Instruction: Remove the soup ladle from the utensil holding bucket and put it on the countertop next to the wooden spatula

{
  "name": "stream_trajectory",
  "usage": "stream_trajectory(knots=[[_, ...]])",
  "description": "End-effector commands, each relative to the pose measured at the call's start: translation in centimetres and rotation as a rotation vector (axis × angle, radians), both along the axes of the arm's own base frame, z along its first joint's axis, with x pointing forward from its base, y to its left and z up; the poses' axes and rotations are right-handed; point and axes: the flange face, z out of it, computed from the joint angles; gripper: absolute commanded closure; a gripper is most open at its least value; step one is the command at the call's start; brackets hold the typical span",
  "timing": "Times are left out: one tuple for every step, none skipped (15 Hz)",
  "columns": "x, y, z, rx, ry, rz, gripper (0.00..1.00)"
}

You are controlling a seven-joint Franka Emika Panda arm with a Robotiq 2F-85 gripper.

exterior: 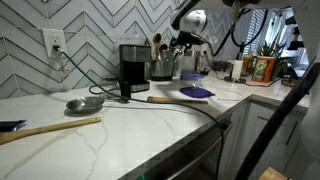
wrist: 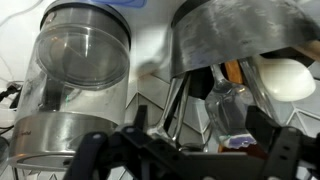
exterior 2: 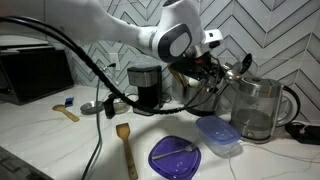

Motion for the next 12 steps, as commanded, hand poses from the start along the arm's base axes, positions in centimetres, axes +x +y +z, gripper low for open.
stream_trajectory(knots=[[2.0,-2.1,-1.4,-0.009,-0.053,-0.014,0.0],[2.4,-2.4,-1.8,-0.001,-0.055,-0.02,0.0],[2.8,-2.8,-2.3,-0.006,-0.064,-0.023,0.0],[3.3,-3.1,-2.8,0.003,-0.068,-0.03,0.0],[3.6,-3.4,-3.1,-0.002,-0.077,-0.031,0.0],[4.0,-3.7,-3.5,0.004,-0.082,-0.035,0.0],[4.3,-3.9,-3.8,0.005,-0.088,-0.039,0.0],[4.7,-4.0,-4.1,0.01,-0.095,-0.041,0.0],[5.0,-4.2,-4.4,0.012,-0.103,-0.04,0.05],[5.3,-4.2,-4.5,0.015,-0.107,-0.04,0.12],[5.5,-4.3,-4.7,0.015,-0.115,-0.039,0.18],[5.8,-4.3,-4.8,0.015,-0.119,-0.041,0.22]])
